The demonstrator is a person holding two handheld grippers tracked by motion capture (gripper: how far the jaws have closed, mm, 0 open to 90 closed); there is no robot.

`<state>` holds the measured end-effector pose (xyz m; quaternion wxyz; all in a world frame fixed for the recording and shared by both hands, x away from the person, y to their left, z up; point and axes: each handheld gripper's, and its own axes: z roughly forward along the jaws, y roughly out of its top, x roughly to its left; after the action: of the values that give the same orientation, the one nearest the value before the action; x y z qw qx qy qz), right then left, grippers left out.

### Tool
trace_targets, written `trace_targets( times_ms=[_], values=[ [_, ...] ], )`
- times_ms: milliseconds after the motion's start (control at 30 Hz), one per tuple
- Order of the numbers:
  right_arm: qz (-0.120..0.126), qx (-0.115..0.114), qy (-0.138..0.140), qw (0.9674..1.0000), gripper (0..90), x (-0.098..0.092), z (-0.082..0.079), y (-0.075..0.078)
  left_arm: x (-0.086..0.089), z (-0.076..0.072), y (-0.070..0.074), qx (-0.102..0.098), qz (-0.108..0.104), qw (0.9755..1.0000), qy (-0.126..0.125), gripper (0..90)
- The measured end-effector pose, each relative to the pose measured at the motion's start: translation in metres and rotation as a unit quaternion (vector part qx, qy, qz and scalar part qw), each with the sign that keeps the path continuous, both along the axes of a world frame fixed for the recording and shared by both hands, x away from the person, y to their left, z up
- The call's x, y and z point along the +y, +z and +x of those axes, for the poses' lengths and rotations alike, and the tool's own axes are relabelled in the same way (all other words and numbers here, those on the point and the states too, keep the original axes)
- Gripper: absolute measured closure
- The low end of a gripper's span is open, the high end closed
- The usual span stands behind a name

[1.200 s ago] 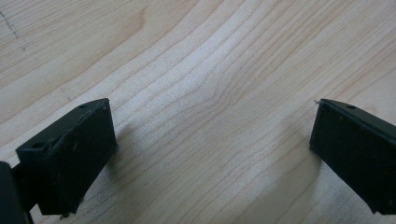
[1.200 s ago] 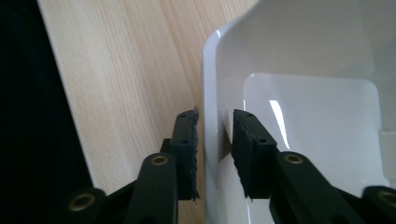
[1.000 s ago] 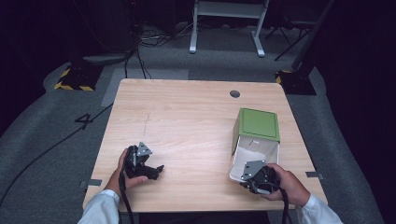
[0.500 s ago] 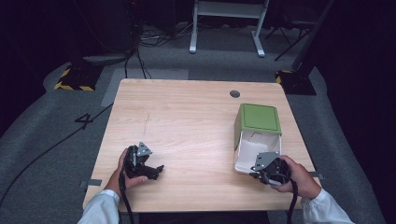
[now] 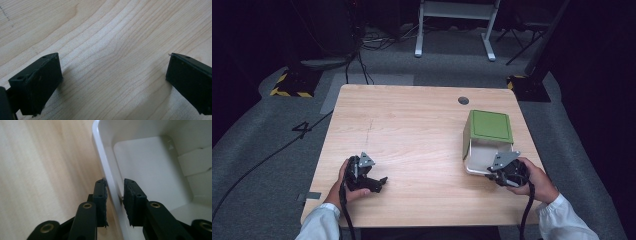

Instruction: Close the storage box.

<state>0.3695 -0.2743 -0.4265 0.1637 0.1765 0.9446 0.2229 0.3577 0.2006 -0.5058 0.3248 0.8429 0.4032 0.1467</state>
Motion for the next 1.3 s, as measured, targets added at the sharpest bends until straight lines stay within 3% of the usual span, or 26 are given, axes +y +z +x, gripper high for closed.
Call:
trace_targets(
  times_ms=[167,333,600,867,1067,1300],
  values=[
    [0.01,-0.008,-0.026,0.9996,71.0,-0.008,0.016,-0.002,0.0,0.0,0.0,-0.001,0.002,1.0,-0.001,0.4],
    [0.002,-0.022,-0.037,0.9991,68.8,-0.008,0.028,-0.008,0.0,0.0,0.0,-0.001,0.002,1.0,-0.001,0.4],
    [0.01,-0.039,-0.056,0.9976,66.4,-0.009,0.038,-0.009,0.0,0.0,0.0,-0.001,0.002,1.0,-0.001,0.4],
    [0.031,-0.047,-0.058,0.9967,62.4,-0.013,0.036,-0.006,0.0,0.0,0.0,-0.001,0.002,1.0,-0.001,0.4],
    [0.055,-0.03,-0.059,0.9963,56.4,-0.015,0.035,-0.006,0.0,0.0,0.0,-0.001,0.002,1.0,-0.001,0.4],
    [0.075,-0.032,-0.047,0.9956,42.4,-0.019,0.029,-0.004,0.0,0.0,0.0,-0.001,0.002,1.0,-0.001,0.4]
  ],
)
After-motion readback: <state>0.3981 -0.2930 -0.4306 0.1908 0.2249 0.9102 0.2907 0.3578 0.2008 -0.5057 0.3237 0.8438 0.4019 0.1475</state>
